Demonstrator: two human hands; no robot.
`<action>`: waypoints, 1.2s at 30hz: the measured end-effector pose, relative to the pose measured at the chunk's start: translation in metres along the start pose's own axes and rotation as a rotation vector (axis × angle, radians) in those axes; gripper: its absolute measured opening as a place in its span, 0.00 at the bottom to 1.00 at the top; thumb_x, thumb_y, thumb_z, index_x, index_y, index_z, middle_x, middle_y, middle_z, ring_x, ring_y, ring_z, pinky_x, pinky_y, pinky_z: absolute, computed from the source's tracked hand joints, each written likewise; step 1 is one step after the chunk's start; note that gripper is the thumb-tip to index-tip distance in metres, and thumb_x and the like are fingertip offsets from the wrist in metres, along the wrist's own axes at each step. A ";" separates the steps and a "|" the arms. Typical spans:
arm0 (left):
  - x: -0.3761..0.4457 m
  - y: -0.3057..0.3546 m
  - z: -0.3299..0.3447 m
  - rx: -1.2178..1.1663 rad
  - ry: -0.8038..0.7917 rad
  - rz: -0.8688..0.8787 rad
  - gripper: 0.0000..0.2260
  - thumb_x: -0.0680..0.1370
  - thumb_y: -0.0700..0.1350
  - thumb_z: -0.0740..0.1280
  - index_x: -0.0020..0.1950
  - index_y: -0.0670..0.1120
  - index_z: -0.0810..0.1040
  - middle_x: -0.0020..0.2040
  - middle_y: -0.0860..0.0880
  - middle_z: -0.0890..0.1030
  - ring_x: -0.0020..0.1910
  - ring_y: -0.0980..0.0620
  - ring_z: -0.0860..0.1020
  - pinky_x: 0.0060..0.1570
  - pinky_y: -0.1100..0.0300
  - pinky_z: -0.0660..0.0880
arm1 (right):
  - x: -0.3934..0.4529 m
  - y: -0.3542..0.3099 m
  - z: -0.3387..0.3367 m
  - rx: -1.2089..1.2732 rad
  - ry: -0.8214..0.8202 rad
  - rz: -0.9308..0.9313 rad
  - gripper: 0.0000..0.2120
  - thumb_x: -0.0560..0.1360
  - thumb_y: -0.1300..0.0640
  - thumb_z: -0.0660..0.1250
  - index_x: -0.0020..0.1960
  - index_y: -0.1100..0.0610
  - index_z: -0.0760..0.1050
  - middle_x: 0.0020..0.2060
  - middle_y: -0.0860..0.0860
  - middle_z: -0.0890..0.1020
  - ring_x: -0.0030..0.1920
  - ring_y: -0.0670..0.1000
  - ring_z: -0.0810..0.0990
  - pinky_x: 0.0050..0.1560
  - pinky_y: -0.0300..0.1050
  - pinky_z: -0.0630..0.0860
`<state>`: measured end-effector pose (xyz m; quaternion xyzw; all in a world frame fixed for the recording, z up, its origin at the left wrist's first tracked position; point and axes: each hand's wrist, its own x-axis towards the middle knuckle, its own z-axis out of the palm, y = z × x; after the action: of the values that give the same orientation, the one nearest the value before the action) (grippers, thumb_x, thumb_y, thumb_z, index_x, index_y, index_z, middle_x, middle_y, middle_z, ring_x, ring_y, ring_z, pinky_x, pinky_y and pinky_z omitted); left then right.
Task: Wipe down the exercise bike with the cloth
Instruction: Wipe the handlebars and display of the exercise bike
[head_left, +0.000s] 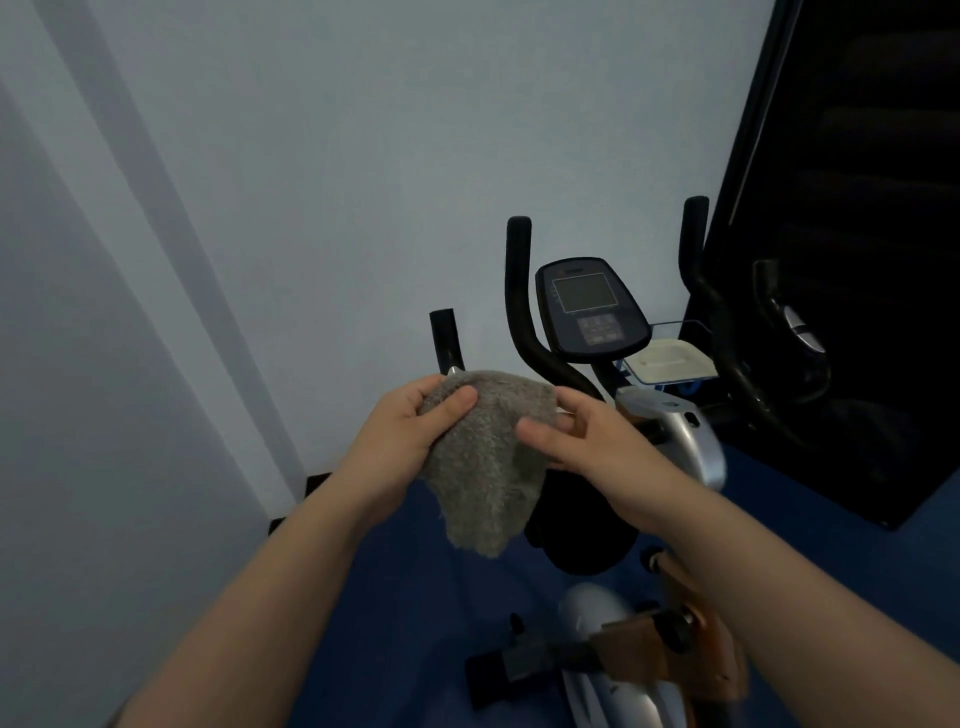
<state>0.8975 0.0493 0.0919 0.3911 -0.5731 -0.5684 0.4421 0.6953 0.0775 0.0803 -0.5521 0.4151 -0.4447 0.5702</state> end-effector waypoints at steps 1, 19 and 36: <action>0.002 -0.002 0.003 -0.006 0.024 0.001 0.10 0.72 0.55 0.70 0.50 0.55 0.85 0.51 0.48 0.86 0.52 0.49 0.84 0.45 0.62 0.79 | -0.002 0.002 -0.003 0.019 0.004 0.009 0.29 0.67 0.53 0.75 0.66 0.54 0.71 0.53 0.53 0.85 0.55 0.51 0.83 0.56 0.45 0.80; -0.002 -0.018 0.009 0.484 -0.221 0.065 0.26 0.61 0.60 0.80 0.57 0.61 0.78 0.53 0.60 0.81 0.51 0.62 0.81 0.46 0.66 0.78 | -0.002 0.011 -0.011 0.039 0.103 -0.213 0.25 0.75 0.66 0.70 0.67 0.47 0.70 0.46 0.56 0.85 0.50 0.56 0.85 0.47 0.46 0.80; -0.002 -0.023 0.008 0.220 -0.281 -0.108 0.14 0.69 0.53 0.78 0.51 0.49 0.83 0.47 0.48 0.86 0.47 0.50 0.84 0.43 0.62 0.79 | -0.024 0.008 -0.026 0.044 0.115 0.042 0.17 0.68 0.52 0.73 0.51 0.61 0.75 0.44 0.52 0.85 0.47 0.51 0.85 0.43 0.39 0.79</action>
<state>0.8893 0.0529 0.0696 0.3839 -0.6662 -0.5742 0.2811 0.6641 0.0940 0.0706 -0.5039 0.4488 -0.4727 0.5667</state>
